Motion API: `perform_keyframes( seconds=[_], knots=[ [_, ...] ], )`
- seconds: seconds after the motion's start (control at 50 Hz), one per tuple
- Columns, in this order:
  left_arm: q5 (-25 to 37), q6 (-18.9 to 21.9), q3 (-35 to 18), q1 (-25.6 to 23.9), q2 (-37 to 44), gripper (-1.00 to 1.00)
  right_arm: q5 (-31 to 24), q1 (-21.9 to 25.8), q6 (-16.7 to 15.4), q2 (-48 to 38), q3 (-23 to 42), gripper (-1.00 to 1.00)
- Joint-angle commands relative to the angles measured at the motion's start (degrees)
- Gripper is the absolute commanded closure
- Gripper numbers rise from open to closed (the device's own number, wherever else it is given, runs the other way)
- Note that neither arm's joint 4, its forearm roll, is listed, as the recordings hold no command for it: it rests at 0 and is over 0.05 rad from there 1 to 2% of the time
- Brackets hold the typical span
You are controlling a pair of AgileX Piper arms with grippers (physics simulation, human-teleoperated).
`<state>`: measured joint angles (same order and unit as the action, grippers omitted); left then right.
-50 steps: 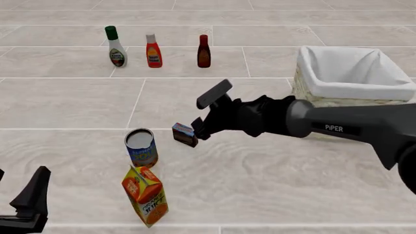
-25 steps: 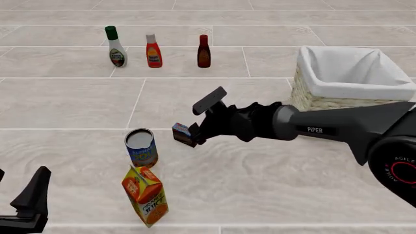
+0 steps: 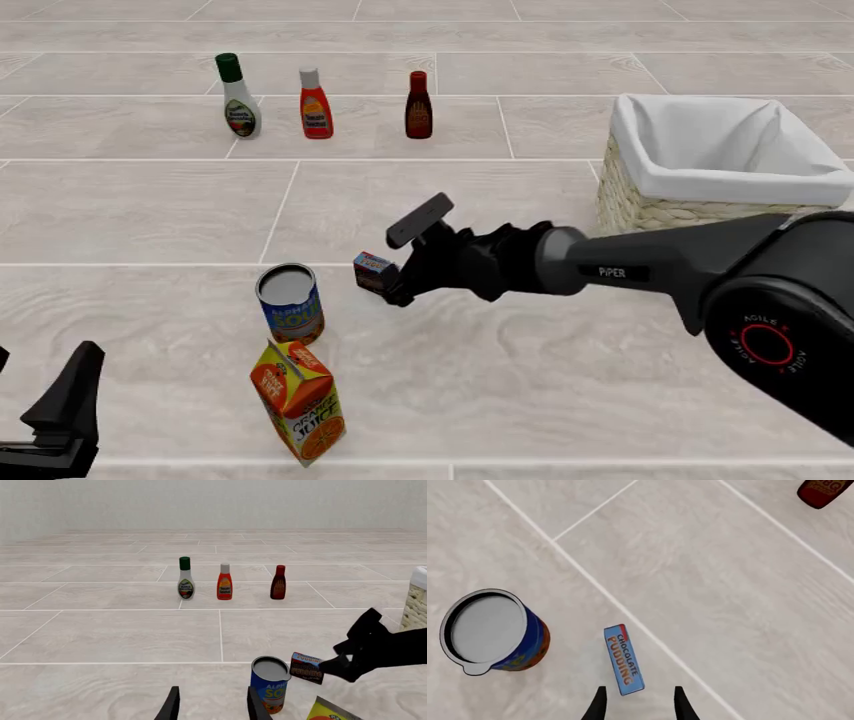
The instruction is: Pick the chocolate pudding and place it in the basket.
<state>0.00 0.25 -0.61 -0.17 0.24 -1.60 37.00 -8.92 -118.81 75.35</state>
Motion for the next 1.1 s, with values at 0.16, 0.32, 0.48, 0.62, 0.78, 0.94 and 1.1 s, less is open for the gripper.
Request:
perform_keyframes(
  seconds=[0.16, 0.32, 0.48, 0.62, 0.78, 0.94, 1.1],
  knots=[
    [0.14, 0.01, -0.02, 0.0, -0.18, -1.0, 0.11, 0.25, 0.85, -2.51, 1.72, -1.0],
    [0.13, 0.01, -0.02, 0.02, -0.18, -1.0, 0.12, 0.32, 1.16, -3.68, 2.58, -1.0],
    [0.41, 0.01, -0.34, -0.02, -0.18, -1.0, -0.11, 0.24, 1.23, -4.54, 3.5, -1.0],
    [0.17, 0.08, -0.28, -0.04, -0.19, -1.0, -1.22, 0.37, 1.81, -5.13, 4.13, -1.0],
    [0.26, 0.02, -0.2, -0.02, -0.19, -1.0, -2.89, 0.26, 1.37, -6.41, 5.48, -1.0],
    [-0.04, 0.17, -0.28, -0.05, -0.21, -1.0, -3.86, 0.13, 0.9, -7.52, 6.59, -1.0],
    [0.26, 0.05, -0.28, -0.03, -0.2, -1.0, -3.68, 0.4, 0.73, -8.05, 6.58, 1.0]
  ],
)
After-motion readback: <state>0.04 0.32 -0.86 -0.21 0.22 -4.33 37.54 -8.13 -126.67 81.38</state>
